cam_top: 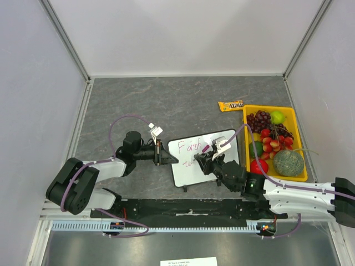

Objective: Write a sentence on the whiteboard
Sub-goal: Write on the whiteboard with the whiteboard.

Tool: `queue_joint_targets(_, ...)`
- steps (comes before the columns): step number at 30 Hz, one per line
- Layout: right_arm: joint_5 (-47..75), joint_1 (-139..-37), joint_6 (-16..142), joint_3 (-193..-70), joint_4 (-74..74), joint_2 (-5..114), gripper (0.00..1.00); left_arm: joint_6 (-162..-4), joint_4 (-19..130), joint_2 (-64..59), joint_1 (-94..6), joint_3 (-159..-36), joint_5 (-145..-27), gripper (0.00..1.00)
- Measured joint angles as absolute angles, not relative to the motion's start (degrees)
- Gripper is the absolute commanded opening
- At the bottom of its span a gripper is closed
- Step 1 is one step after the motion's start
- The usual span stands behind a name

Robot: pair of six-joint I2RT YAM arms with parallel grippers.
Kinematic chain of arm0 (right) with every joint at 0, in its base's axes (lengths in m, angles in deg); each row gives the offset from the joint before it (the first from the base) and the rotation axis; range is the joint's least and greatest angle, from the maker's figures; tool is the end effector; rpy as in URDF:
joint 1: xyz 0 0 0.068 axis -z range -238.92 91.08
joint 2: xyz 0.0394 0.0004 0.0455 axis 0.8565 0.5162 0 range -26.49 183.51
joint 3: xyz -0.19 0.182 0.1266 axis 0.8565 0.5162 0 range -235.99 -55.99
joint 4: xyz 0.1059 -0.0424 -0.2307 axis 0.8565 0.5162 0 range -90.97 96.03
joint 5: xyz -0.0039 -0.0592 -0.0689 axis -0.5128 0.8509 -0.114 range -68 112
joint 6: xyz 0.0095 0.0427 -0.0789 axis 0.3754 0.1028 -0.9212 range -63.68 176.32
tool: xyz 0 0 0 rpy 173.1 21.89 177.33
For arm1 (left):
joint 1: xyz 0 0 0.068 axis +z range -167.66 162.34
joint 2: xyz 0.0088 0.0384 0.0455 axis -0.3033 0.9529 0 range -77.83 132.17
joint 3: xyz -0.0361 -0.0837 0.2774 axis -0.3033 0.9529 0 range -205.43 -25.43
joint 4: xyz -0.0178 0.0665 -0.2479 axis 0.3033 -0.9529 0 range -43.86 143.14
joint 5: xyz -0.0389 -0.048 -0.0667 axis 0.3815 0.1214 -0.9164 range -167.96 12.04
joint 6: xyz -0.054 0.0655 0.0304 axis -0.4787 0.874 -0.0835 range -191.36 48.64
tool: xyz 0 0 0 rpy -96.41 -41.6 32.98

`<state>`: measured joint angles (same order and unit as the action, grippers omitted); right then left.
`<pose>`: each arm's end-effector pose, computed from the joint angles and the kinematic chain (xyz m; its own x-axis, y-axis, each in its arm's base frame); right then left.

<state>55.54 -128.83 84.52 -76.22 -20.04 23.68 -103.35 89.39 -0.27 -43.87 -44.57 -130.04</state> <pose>0.1158 0.1870 0.2368 -0.3390 0.2200 -0.9147 -0.4949 0.7852 0.3723 0.1966 -0.1677 0.1704 -0.7782 0.0202 -0.6277 0.6067 0.2823 -0.7431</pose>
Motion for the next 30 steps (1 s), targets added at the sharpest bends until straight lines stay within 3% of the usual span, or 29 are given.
queue_joint_targets(30, 55.6, -128.8, 84.0, -77.0, -19.3, 22.5, 0.00, -103.3, 89.4, -0.2, -43.9, -44.6, -130.1, 0.02)
